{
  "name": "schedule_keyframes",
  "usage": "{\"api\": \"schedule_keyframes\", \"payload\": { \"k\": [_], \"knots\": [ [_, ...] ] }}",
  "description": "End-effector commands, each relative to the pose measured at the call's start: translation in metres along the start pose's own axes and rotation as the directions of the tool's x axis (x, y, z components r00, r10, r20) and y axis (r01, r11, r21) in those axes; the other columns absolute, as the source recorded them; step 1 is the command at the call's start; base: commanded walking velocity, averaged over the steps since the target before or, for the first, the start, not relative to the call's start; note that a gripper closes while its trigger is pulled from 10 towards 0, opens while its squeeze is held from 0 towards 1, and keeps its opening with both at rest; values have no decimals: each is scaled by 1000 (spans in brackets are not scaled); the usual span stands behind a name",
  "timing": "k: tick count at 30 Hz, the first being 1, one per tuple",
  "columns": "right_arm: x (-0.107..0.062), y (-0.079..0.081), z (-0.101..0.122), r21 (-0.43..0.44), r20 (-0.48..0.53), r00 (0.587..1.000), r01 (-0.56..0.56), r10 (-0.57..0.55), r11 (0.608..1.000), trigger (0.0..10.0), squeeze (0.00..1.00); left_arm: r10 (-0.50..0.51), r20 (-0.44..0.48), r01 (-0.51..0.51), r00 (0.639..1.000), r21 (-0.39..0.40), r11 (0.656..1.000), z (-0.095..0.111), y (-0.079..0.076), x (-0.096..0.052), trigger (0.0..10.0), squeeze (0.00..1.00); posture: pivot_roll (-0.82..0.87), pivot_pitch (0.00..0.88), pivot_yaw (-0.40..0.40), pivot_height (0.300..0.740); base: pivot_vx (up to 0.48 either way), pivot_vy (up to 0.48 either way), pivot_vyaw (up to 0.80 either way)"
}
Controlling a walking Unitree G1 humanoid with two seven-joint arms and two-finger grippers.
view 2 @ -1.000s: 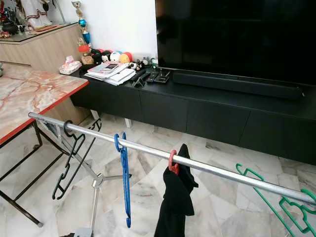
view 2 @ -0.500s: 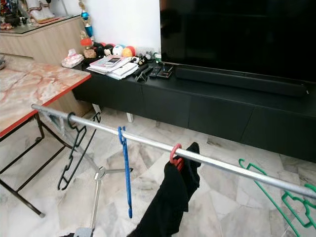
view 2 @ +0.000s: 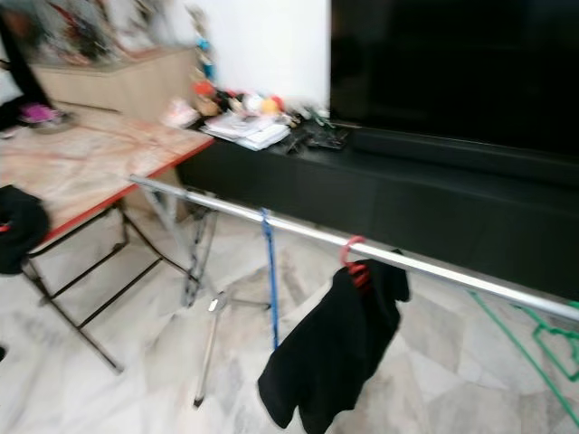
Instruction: Hang hanger
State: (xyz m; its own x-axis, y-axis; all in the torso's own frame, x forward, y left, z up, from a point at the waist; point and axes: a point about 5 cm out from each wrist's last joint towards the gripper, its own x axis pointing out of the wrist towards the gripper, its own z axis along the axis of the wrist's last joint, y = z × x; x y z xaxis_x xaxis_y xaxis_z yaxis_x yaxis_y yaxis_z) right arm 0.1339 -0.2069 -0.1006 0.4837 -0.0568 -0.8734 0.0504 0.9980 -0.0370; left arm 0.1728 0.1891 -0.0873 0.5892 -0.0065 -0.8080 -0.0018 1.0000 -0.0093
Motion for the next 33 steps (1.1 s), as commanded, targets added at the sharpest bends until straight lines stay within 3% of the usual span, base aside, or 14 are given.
{"api": "schedule_keyframes", "payload": {
  "k": [1,7,25,28,33],
  "knots": [
    [-1,0,-6,6,-22,1000,1,-1,1000,10000,0,4,-9,-4,1000,8,1000,-1,2,0,10000,0,34,12,36,740,0,0,0],
    [-1,0,-7,8,-26,1000,0,0,1000,10000,0,11,-18,-11,1000,16,1000,-3,4,-1,10000,0,35,16,35,740,0,0,0],
    [-1,0,-8,-16,-42,999,-5,5,1000,10000,0,0,-18,0,1000,19,1000,-2,3,0,10000,0,32,20,36,740,0,0,-786],
    [-1,0,-8,-27,-46,999,-9,7,1000,10000,0,-7,-16,7,1000,57,998,-1,1,0,10000,0,32,20,36,740,0,-380,-788],
    [-1,0,-8,-31,-49,999,-10,8,999,10000,0,3,-21,-3,1000,33,999,-3,0,0,10000,0,30,22,36,740,0,-288,-788]
  ]
}}
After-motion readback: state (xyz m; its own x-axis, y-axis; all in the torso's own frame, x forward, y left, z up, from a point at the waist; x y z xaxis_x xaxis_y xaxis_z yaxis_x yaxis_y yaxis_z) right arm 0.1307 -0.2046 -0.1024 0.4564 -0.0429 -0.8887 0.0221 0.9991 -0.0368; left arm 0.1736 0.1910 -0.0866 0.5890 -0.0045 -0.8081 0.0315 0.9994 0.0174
